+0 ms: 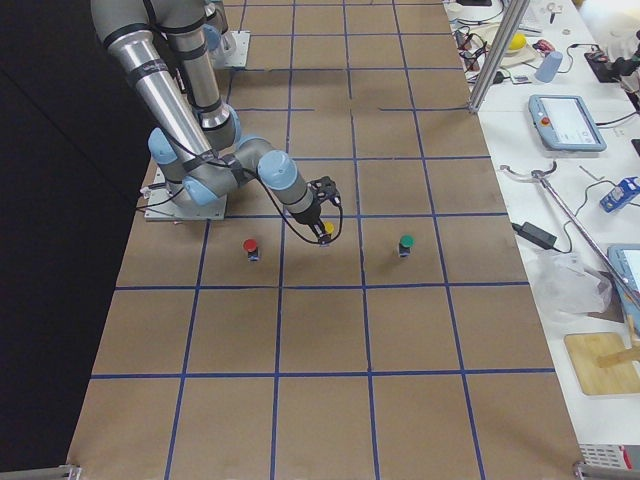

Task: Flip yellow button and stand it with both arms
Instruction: 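Lower the yellow button upright onto the table with the right gripper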

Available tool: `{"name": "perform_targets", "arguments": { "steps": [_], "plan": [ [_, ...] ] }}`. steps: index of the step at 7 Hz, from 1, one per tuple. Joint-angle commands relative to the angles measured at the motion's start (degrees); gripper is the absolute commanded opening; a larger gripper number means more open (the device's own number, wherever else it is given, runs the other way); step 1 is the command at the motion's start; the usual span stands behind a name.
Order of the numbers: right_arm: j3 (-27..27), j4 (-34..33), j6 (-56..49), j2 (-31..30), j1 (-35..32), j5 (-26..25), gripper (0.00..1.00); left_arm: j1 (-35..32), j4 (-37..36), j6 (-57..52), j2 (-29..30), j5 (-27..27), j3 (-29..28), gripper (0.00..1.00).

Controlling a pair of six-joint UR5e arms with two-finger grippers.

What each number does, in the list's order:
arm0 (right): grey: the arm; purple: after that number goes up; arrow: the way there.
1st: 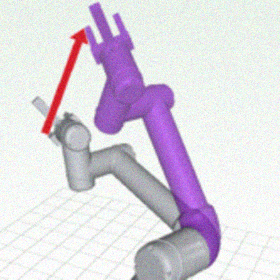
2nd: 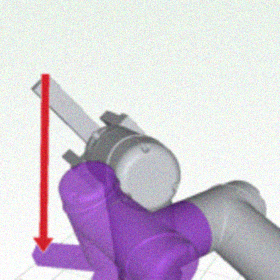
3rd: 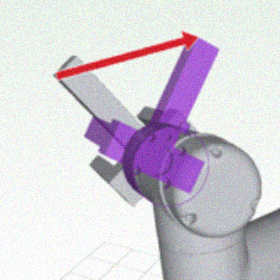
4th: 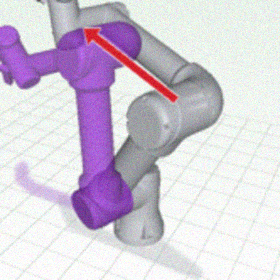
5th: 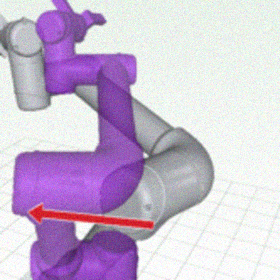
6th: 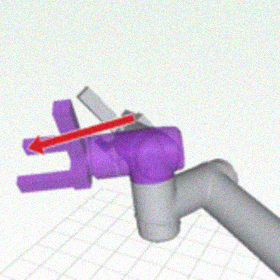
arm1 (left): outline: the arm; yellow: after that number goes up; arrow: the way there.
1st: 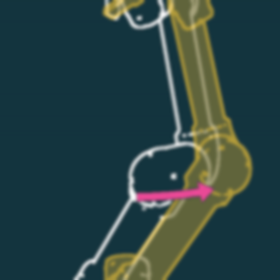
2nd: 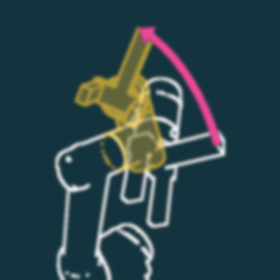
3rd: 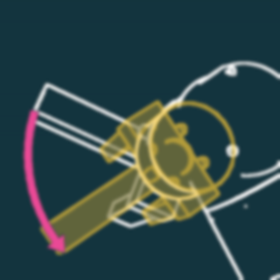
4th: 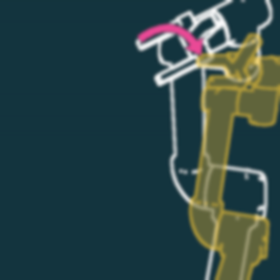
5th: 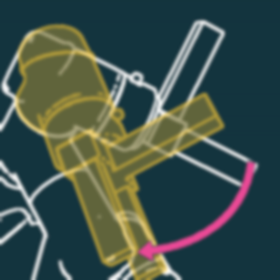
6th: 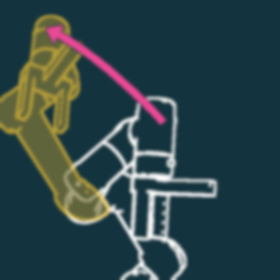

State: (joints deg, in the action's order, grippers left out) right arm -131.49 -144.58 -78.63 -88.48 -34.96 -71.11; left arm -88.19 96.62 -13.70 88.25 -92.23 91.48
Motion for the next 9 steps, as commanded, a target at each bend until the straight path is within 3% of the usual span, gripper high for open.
{"name": "perform_targets", "arguments": {
  "steps": [1,3,4,5,6,7,9],
  "plan": [
    [-0.7,-2.4,-2.7,1.7,1.8,3.9,0.04,1.0,1.5,-1.4,0.0,-0.1,0.0,1.0],
    [-0.7,-3.8,-2.5,4.1,1.8,3.7,0.06,1.2,1.6,-1.9,0.0,0.0,0.1,1.0],
    [-0.5,-3.8,-2.2,4.8,1.9,3.3,0.12,1.2,1.4,-1.9,0.0,0.5,0.1,1.0],
    [-0.3,-3.4,-2.1,5.0,1.8,3.2,0.53,1.2,1.4,-1.9,0.0,0.4,0.1,1.0],
    [-0.3,-3.4,-1.8,5.0,1.9,2.9,0.79,1.2,1.0,-1.9,0.0,0.5,0.1,1.0],
    [-0.3,-2.9,-2.0,4.9,1.8,2.9,0.99,1.2,0.9,-1.9,0.0,0.5,0.1,1.0],
    [2.0,-2.6,-1.8,4.0,1.6,2.9,1.0,1.1,1.5,-1.9,-0.1,0.2,0.2,1.0]
  ]
}}
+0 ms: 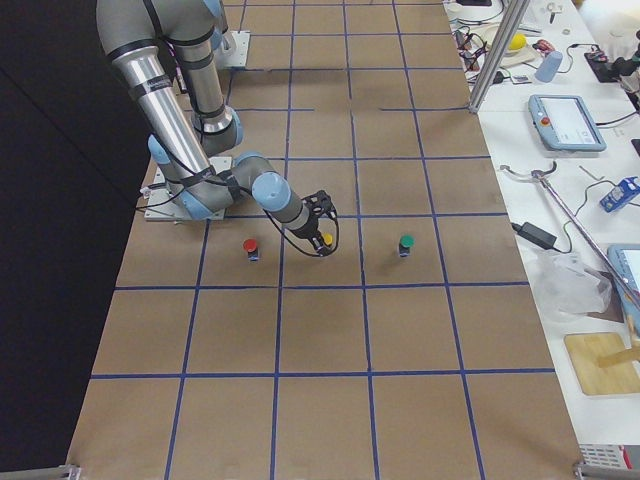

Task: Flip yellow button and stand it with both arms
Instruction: 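Lower the yellow button upright onto the table with the right gripper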

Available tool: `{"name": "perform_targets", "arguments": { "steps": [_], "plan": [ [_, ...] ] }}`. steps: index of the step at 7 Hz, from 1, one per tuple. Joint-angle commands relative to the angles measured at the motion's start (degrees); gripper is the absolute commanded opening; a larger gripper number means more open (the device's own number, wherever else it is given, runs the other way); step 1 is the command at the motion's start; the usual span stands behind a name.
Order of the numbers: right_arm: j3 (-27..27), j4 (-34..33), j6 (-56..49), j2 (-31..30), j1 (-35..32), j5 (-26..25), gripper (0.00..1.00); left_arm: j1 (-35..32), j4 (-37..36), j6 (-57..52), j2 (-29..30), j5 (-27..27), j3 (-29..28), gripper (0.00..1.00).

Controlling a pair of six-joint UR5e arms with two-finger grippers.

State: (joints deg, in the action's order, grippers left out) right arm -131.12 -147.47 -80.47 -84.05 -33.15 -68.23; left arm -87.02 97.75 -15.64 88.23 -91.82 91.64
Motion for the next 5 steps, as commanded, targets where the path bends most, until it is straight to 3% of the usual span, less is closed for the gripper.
{"name": "perform_targets", "arguments": {
  "steps": [1,3,5],
  "plan": [
    [4.7,3.6,1.2,-0.7,-0.9,0.3,1.0,0.0,0.2,0.1,0.0,0.0,0.0,1.0],
    [17.6,26.1,8.2,-1.3,-4.6,-1.9,1.0,-0.1,0.2,0.1,0.0,0.1,0.0,1.0],
    [29.0,41.2,15.9,-1.0,-12.0,-6.0,1.0,-0.1,0.2,0.0,0.0,0.1,0.0,1.0]
  ]
}}
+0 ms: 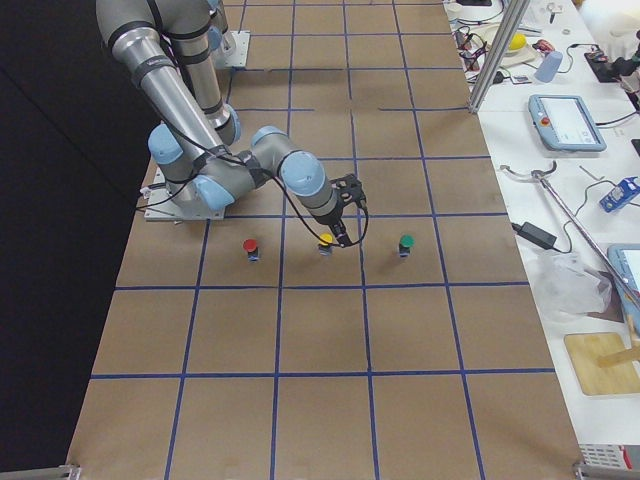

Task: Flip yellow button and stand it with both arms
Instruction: 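Lower the yellow button upright onto the table with the right gripper, then open the right gripper and raise it away from the button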

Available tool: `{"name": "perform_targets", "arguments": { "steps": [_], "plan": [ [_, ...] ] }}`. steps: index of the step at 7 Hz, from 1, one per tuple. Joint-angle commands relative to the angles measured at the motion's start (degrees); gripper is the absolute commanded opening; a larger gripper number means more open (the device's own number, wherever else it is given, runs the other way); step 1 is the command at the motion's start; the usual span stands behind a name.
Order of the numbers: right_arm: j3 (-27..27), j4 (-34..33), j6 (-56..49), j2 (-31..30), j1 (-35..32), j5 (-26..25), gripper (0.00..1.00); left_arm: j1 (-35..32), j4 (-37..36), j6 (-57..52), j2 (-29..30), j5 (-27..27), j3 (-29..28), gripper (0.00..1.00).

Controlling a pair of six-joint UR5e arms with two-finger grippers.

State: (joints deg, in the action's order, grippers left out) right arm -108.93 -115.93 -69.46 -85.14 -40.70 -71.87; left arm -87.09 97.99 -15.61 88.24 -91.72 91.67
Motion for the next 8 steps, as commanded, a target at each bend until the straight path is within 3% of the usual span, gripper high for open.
{"name": "perform_targets", "arguments": {
  "steps": [1,3,4,5,6,8],
  "plan": [
    [10.5,14.3,11.6,-0.6,-8.7,-4.7,1.0,0.0,-0.1,0.0,0.0,0.1,0.0,1.0],
    [20.3,28.1,22.4,-1.8,-19.8,-6.8,1.0,0.0,-0.1,0.0,0.0,0.0,0.0,1.0],
    [23.3,29.4,30.1,-1.9,-27.4,-7.8,1.0,0.1,-0.2,0.0,0.0,0.0,0.0,1.0],
    [24.1,29.4,38.8,-2.1,-35.1,-12.2,1.0,0.1,-0.1,0.0,0.0,0.0,0.0,1.0],
    [24.2,29.1,48.4,-2.1,-41.9,-12.6,1.0,0.1,-0.1,0.0,0.0,0.0,0.0,1.0],
    [24.2,28.3,64.1,-2.0,-50.7,-16.3,1.0,0.1,-0.1,0.0,0.0,0.0,0.0,1.0]
  ]
}}
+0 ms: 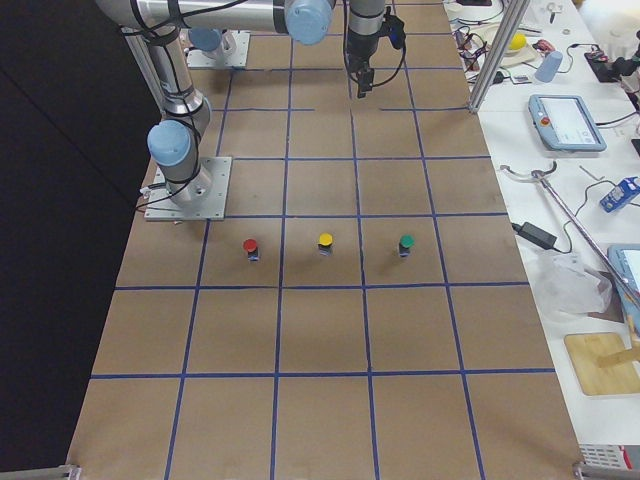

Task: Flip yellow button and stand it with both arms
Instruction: 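Open the right gripper and raise it away from the button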

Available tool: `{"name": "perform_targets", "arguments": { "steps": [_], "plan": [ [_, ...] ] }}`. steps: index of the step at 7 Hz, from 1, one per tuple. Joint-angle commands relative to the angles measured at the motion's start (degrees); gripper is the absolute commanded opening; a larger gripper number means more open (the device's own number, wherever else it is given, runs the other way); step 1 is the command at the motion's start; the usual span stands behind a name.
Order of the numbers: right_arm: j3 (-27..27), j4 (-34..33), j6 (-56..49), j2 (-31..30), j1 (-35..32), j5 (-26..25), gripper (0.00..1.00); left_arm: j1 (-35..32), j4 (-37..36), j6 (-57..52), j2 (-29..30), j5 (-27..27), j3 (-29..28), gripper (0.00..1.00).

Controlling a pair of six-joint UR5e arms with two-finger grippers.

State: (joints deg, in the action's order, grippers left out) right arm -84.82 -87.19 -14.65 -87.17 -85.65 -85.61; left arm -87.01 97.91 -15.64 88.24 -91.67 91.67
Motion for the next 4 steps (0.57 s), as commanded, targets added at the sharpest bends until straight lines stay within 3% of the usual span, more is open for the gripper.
{"name": "perform_targets", "arguments": {
  "steps": [1,4],
  "plan": [
    [-0.2,-1.3,11.5,0.2,-7.2,-3.1,1.0,-0.2,-0.1,0.0,0.0,0.1,0.0,1.0],
    [-0.6,-1.2,11.4,0.1,-7.2,-4.6,1.0,-0.2,-0.3,0.1,0.0,0.0,0.0,1.0]
  ]
}}
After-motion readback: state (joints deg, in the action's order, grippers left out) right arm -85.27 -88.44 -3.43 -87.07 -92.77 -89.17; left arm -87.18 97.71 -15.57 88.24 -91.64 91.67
